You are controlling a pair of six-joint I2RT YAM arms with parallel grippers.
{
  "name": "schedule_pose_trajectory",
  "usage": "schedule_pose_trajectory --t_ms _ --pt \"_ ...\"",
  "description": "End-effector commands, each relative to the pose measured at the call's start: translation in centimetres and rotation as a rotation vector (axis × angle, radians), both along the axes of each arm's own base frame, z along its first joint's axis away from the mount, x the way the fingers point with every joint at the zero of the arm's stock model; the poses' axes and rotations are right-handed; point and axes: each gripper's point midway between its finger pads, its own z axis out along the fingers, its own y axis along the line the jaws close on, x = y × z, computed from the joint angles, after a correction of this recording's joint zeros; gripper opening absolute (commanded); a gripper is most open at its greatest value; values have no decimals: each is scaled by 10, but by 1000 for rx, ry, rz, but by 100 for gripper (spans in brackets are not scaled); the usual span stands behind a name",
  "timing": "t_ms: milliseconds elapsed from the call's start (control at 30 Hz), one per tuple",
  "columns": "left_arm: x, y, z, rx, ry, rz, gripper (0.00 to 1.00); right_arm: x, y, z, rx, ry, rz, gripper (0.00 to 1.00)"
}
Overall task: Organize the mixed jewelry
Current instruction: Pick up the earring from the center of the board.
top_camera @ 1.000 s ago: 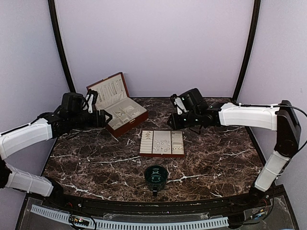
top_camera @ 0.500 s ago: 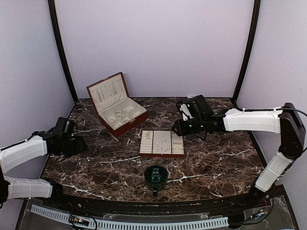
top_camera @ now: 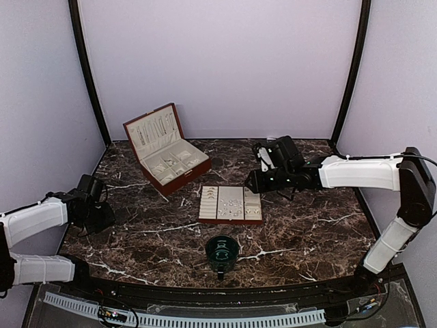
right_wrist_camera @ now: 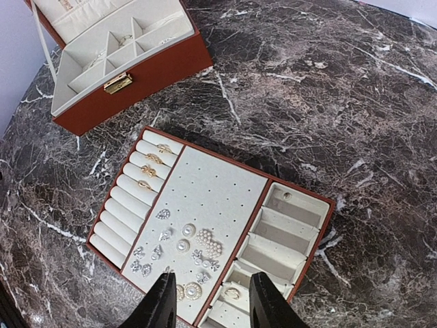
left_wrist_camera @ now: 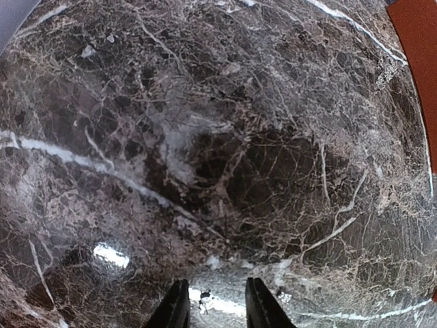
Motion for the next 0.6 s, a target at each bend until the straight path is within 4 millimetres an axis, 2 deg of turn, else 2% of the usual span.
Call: schedule_pose_trajectory --t_ms 0,233,433,567 --pt "-15 3 -13 -6 56 28 30 4 0 12 39 -26 -17 37" --pt "-19 2 -19 -23 64 43 28 5 0 11 33 -27 -22 37" --pt "-22 1 -24 -32 78 43 20 6 1 10 28 -24 -18 37" --pt "-23 0 -27 -35 81 45 17 7 1 10 28 -24 -18 38"
